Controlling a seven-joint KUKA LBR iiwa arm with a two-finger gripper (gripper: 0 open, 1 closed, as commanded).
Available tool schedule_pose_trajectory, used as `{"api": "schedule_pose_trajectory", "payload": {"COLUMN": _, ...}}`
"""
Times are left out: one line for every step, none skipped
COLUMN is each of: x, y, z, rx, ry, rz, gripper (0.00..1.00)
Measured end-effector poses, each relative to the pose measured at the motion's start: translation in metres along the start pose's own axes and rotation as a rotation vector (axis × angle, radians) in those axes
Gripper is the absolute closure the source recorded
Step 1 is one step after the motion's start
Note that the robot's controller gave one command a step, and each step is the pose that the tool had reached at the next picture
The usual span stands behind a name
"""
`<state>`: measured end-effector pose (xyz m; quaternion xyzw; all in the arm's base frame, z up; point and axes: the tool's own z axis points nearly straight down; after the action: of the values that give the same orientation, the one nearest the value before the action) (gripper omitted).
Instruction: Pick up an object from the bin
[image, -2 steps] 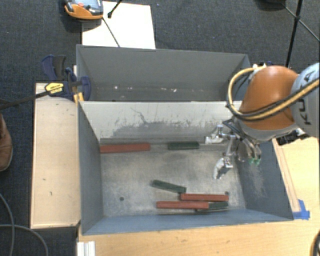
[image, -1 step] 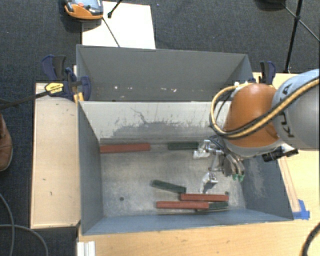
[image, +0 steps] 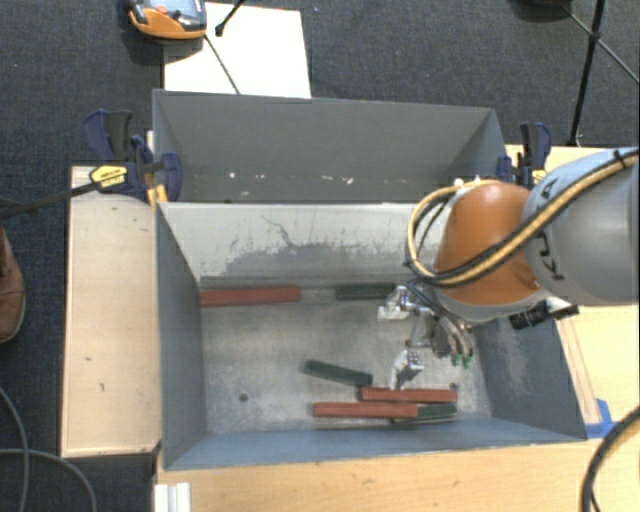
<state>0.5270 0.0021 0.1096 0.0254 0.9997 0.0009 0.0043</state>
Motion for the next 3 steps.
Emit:
{"api": "schedule_pose_trajectory", "payload": {"x": 0.047, "y": 0.045, "z": 0.032, "rx": 0.003, "ry": 0.001, "rz": -0.102, "gripper": 1.0}}
{"api": "schedule_pose_trajectory", "payload": {"x": 0.047, "y": 0.045, "z": 0.032, "rx": 0.003, "ry": 0.0, "rz": -0.103, "gripper": 1.0}}
{"api": "schedule_pose_trajectory", "payload": {"x": 0.036, "y": 0.048, "z": -0.143, "rx": 0.0, "ry": -0.003, "rz": -0.155, "gripper": 1.0}}
